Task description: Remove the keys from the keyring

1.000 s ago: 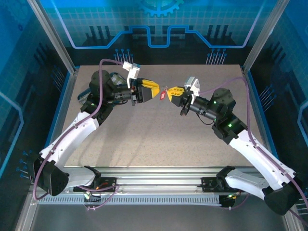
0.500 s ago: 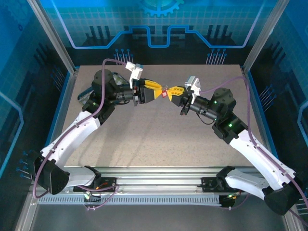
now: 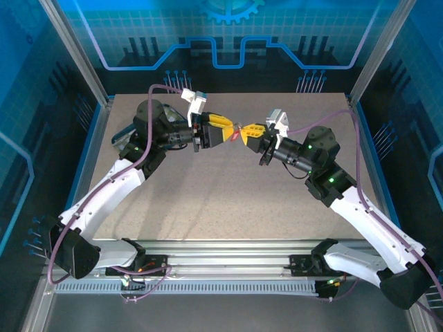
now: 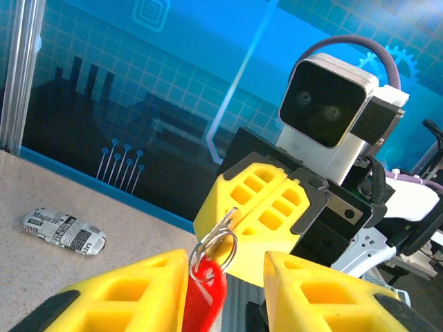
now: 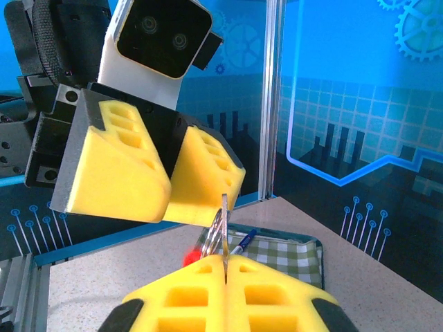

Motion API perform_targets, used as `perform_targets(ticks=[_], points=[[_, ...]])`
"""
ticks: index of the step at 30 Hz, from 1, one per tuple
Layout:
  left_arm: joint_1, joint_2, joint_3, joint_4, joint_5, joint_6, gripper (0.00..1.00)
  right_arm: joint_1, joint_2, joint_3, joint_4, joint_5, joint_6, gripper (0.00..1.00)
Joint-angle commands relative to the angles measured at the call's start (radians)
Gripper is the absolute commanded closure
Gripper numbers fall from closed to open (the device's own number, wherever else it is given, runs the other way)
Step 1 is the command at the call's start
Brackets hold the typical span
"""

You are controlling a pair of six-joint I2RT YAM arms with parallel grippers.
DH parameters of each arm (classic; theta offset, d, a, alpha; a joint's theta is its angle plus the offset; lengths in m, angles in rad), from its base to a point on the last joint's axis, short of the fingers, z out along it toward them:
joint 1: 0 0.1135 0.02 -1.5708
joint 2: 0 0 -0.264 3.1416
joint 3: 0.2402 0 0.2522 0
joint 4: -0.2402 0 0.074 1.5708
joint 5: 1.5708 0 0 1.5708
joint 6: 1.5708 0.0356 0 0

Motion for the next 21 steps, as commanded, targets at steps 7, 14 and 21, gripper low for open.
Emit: perform_targets(ticks=[7,14,21], points=[[0.009,-0.027,0.001,0.000,-0.026,0.017,0.63,-0.012,-0.021,0.021,0.026,-0.021,0.017,1.00],[0.002,-0.011,0.014,0.008,0.010,0.005,0.57,-0.010,-0.011,0.025,0.041,-0.026,0.030,1.00],[-0.009,-0.003,0.014,0.012,0.020,0.005,0.54,-0.010,-0.003,0.031,0.045,-0.038,0.034,1.00]])
